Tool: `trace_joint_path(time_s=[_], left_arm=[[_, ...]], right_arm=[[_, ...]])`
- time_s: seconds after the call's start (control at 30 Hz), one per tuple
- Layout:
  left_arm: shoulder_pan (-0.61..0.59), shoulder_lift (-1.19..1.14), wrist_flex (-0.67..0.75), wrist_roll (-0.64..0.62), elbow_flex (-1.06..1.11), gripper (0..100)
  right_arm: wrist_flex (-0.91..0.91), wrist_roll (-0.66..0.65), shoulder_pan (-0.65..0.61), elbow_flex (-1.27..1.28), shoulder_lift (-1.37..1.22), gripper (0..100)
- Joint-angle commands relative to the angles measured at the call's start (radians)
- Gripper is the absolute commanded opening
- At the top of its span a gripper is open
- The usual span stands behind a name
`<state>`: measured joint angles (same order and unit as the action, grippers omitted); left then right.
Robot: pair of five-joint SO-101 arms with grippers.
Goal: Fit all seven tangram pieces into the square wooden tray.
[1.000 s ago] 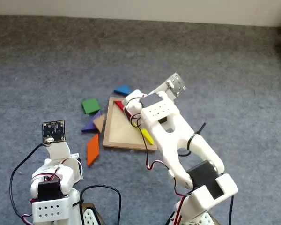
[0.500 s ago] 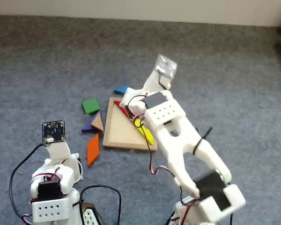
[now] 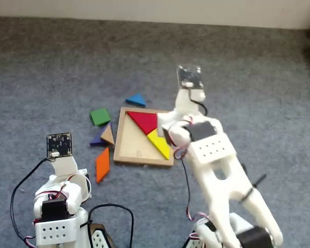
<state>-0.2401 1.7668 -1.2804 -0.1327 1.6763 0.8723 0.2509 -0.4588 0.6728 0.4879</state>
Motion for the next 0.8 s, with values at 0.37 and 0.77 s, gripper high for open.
trace_joint_path(time_s=[0.37, 0.77], left_arm=[[0.012, 0.001, -0.003, 0.002, 0.022, 1], [0.016, 0.001, -0.003, 0.002, 0.022, 1]], right_arm=[[0.001, -0.034, 0.282, 0.423, 0.545, 0.5], [-0.004, -0.035, 0.289, 0.751, 0.914, 0.5]])
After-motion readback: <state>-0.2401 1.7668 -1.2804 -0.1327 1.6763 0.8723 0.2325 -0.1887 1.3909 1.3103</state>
